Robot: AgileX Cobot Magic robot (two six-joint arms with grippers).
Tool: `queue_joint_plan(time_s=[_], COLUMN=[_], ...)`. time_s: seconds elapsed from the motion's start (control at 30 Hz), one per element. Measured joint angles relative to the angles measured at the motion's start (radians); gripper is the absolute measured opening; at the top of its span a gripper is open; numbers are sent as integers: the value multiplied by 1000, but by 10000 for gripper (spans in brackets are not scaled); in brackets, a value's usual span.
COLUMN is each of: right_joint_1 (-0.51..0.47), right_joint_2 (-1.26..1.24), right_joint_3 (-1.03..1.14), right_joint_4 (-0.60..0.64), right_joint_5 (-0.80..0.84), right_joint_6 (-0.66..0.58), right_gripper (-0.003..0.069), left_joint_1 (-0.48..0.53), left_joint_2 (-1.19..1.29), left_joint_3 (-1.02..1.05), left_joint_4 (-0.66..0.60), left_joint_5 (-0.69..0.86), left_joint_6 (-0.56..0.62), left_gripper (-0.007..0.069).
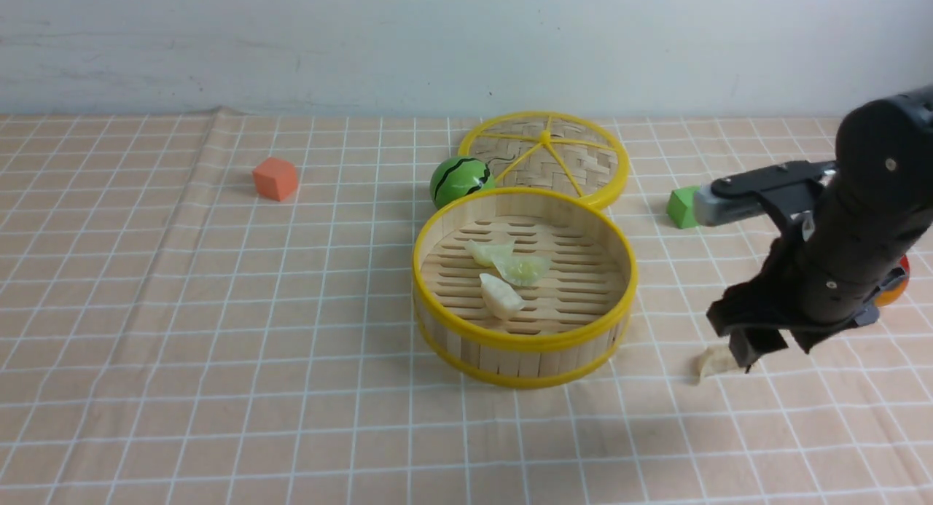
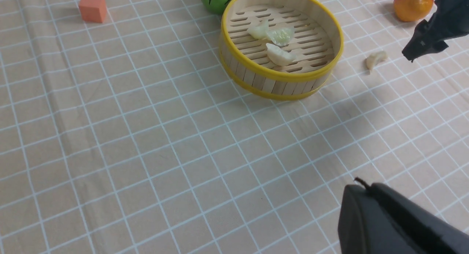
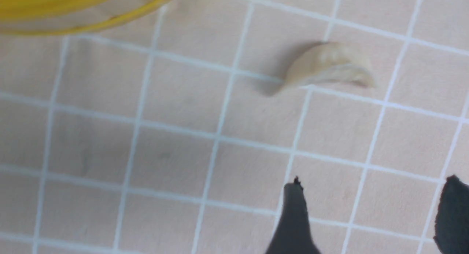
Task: Put the dumplings into the steamer on the table with the brown tablecloth.
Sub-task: 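Reach for and grasp a dumpling lying on the table beside the steamer, then place the dumpling in the bamboo steamer basket with the right gripper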
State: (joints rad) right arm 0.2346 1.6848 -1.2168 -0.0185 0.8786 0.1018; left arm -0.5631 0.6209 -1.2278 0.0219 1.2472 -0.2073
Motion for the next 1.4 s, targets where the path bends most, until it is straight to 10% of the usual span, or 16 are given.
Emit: queue_joint_plan(time_s=[0.4,1.0,1.17,1.27,1.4], right_joint_1=[-23,-23,-23,-23,-22], right_joint_2=[178,317,319,320,322], right_joint_3=[3,-148,-152,-159,-186], right_joint_4=[154,53,38,37,48], right_joint_5=[-169,-152,-129,-100,-52], right_joint_6=[36,236,219,183,147], right_gripper=[491,486,380,191,201], left_joint_1=[0,0,0,0,0], left_joint_2=[0,0,0,0,0], left_joint_3=[0,0,0,0,0], left_joint_4=[-1,-1,-1,-1,-1], left_joint_5=[0,0,0,0,0], left_joint_6=[0,0,0,0,0], left_gripper=[-13,-11,-13,-13,-13])
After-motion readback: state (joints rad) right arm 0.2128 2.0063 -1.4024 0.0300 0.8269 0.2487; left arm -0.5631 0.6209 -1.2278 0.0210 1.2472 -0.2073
